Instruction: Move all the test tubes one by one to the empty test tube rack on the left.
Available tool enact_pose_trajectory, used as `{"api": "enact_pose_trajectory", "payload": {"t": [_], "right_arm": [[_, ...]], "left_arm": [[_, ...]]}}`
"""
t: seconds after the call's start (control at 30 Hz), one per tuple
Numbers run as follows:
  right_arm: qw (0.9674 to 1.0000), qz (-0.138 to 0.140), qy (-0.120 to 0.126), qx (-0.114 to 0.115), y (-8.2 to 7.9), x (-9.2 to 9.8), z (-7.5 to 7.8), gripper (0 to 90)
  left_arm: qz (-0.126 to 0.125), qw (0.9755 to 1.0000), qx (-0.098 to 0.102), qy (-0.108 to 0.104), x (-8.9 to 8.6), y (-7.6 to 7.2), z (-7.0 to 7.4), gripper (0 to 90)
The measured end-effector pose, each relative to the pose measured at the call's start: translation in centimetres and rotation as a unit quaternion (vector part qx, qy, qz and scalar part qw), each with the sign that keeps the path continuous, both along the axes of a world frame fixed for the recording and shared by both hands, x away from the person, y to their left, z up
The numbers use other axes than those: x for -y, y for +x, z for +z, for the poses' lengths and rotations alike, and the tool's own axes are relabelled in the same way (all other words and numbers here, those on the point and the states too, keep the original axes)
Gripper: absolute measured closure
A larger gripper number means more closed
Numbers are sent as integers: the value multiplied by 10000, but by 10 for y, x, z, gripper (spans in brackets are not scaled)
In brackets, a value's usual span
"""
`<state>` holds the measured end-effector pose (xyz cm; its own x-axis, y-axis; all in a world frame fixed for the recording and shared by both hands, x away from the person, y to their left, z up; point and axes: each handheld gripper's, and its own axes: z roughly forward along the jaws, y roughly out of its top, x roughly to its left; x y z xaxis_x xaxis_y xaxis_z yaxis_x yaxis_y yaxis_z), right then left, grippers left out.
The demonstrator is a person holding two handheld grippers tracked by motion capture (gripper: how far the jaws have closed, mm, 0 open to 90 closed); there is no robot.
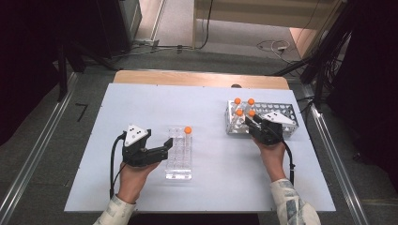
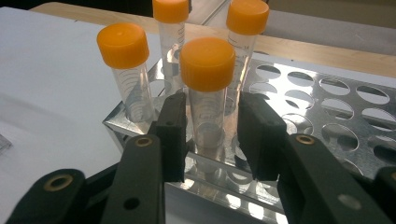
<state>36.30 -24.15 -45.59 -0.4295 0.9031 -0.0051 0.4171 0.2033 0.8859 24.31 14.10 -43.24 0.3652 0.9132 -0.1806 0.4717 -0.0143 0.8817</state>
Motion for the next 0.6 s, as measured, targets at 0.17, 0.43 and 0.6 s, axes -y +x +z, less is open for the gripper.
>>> {"api": "enact_pose_trajectory", "payload": {"t": [0.17,0.43,0.6], "right_arm": [[10000,59,-19,-3,2,-2,-2,687],[10000,56,50,65,2,1,1,714],[9996,38,153,249,-3,3,13,715]], "left_arm": [[-10,10000,-20,-6,0,0,-1,161],[-8,10000,-11,-14,0,0,0,161],[-6,10000,-6,-15,0,0,0,153]]}}
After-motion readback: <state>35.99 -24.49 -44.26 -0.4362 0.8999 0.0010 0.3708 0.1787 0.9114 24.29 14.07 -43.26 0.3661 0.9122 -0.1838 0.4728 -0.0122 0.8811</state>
